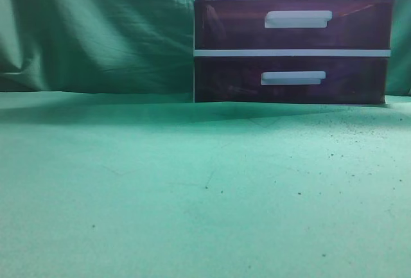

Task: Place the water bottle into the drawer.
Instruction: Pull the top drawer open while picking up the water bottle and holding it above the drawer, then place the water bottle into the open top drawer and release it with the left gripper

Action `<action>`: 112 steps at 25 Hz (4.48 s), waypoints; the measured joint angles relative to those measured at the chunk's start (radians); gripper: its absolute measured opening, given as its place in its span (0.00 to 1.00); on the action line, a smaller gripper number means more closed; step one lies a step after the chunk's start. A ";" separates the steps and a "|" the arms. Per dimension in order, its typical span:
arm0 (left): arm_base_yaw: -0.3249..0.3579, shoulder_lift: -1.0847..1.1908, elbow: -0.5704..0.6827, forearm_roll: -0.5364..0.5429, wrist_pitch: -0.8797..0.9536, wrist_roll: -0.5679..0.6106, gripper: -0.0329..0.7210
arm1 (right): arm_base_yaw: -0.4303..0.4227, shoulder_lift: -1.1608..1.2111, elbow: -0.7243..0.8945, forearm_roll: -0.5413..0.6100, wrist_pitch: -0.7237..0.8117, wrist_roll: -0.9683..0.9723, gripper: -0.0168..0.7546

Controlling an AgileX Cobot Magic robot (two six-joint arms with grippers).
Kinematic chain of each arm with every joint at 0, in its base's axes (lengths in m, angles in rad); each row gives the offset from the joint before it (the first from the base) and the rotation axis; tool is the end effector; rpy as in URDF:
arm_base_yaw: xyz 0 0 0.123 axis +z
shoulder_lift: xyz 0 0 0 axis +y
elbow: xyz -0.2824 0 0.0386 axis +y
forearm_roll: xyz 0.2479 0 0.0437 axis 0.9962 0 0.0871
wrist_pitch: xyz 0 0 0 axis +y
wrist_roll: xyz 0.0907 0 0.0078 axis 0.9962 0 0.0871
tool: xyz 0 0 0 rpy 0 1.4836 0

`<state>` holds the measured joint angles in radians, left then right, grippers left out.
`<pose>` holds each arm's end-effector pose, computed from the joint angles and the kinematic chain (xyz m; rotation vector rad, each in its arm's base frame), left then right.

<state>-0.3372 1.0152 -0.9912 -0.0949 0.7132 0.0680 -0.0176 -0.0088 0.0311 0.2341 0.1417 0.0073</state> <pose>0.1917 -0.0732 0.3661 0.4037 2.1924 -0.2563 0.0569 0.0020 0.1905 0.1860 1.6368 0.1961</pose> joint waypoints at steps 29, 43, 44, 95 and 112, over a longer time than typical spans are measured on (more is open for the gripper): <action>-0.196 0.113 -0.057 -0.078 0.006 0.103 0.38 | 0.244 1.143 -0.889 0.004 -0.188 -1.360 0.36; -0.196 0.173 -0.057 -0.037 -0.065 0.106 0.38 | 0.323 1.611 -1.019 -0.116 -0.516 -1.472 0.62; -0.196 0.173 -0.057 -0.028 -0.066 0.106 0.38 | 0.323 1.631 -1.046 -0.118 -0.522 -1.472 0.62; -0.263 0.211 -0.425 -0.013 -0.278 0.164 0.38 | 0.447 1.391 -0.666 -0.073 -0.651 -1.593 0.13; -0.366 0.886 -1.030 0.178 -0.085 0.156 0.38 | 0.448 1.391 -0.666 -0.071 -0.645 -1.595 0.13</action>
<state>-0.7031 1.9014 -2.0208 0.0833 0.6282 0.2240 0.4304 1.3817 -0.6353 0.1631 -0.5030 -1.5872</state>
